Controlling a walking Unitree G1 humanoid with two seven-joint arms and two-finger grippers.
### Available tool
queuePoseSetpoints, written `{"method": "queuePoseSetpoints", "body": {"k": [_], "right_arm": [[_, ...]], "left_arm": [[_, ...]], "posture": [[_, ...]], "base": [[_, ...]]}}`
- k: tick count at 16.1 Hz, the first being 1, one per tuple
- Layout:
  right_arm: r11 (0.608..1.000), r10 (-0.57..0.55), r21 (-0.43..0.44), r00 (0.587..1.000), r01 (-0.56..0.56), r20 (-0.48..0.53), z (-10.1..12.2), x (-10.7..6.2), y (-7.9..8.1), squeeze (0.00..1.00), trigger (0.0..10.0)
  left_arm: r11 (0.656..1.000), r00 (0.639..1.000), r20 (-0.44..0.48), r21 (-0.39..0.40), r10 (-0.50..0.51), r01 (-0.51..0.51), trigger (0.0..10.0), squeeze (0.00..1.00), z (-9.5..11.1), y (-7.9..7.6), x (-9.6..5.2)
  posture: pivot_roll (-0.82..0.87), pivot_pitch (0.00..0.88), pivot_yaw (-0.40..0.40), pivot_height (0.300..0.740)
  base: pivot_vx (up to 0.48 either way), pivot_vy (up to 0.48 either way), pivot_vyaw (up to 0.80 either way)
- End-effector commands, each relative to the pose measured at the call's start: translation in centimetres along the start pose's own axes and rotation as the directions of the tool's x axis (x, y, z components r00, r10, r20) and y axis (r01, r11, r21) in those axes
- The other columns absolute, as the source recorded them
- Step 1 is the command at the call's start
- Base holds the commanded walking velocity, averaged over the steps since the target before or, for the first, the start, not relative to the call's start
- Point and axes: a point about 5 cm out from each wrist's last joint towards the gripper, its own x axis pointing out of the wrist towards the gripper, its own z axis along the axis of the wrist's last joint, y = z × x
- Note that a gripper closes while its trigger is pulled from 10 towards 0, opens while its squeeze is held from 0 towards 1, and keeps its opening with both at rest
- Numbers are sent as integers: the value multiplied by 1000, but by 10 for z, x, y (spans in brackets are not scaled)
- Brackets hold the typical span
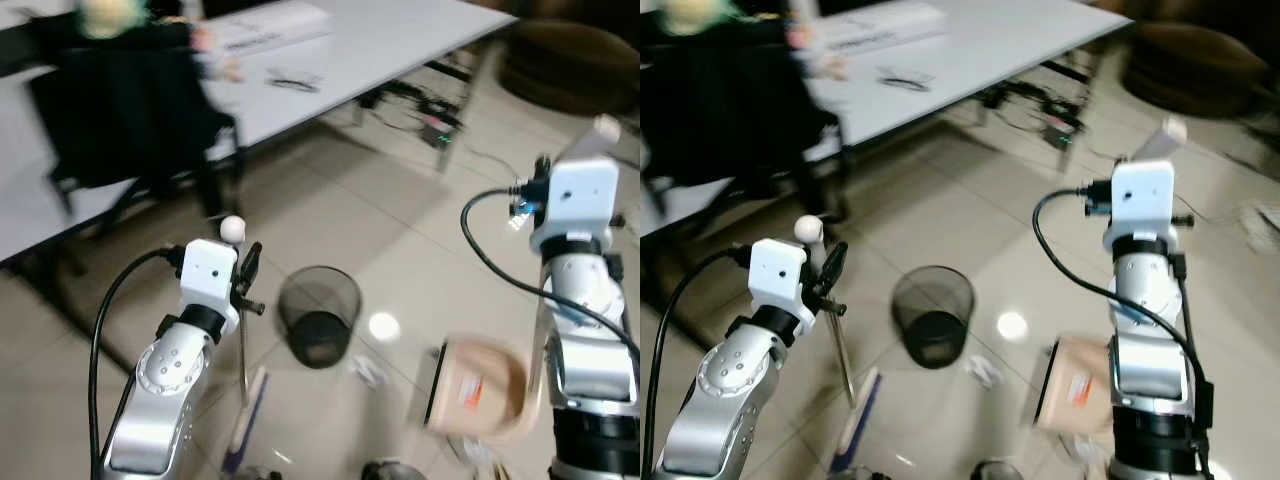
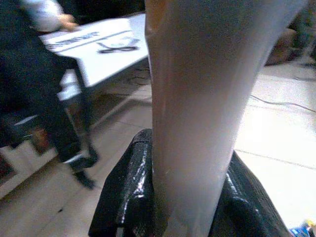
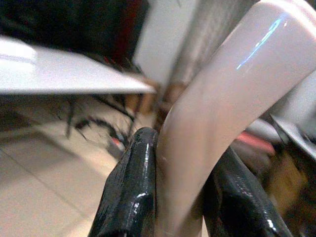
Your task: Sweep floor
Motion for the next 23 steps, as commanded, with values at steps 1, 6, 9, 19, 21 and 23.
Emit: {"method": "queuePoseSetpoints", "body": {"k": [1,6,9,19,21,23], "right_arm": [[999,-35,-19,997,36,76,19,0,-4,0,10000],[999,-3,38,1000,3,11,10,-10,5,0,10000],[992,67,112,996,-59,-67,1,-22,17,0,10000],[983,79,173,989,-56,-127,-9,-39,29,0,10000],[985,79,161,990,-59,-120,-9,-40,30,0,10000],[986,81,154,990,-63,-116,-9,-41,31,0,10000]], "left_arm": [[1000,1000,23,-7,-18,18,10000,0,6,-2,-2],[990,991,9,-53,-133,133,10000,0,2,-17,-8],[990,991,-20,-49,-132,131,10000,0,-1,-16,-9],[1000,997,75,-3,3,-2,10000,0,12,-2,3],[1000,997,77,-17,17,-16,10000,0,13,0,4],[1000,997,78,-14,14,-12,10000,0,12,-1,4]], "posture": [[-49,66,16,740],[-53,74,18,740],[-53,73,20,740],[-57,57,40,740],[-60,56,42,740],[-59,52,39,740]], "base": [[0,0,-800],[0,0,-800],[0,0,-800],[0,0,-800],[0,0,-800],[0,0,-800]]}}
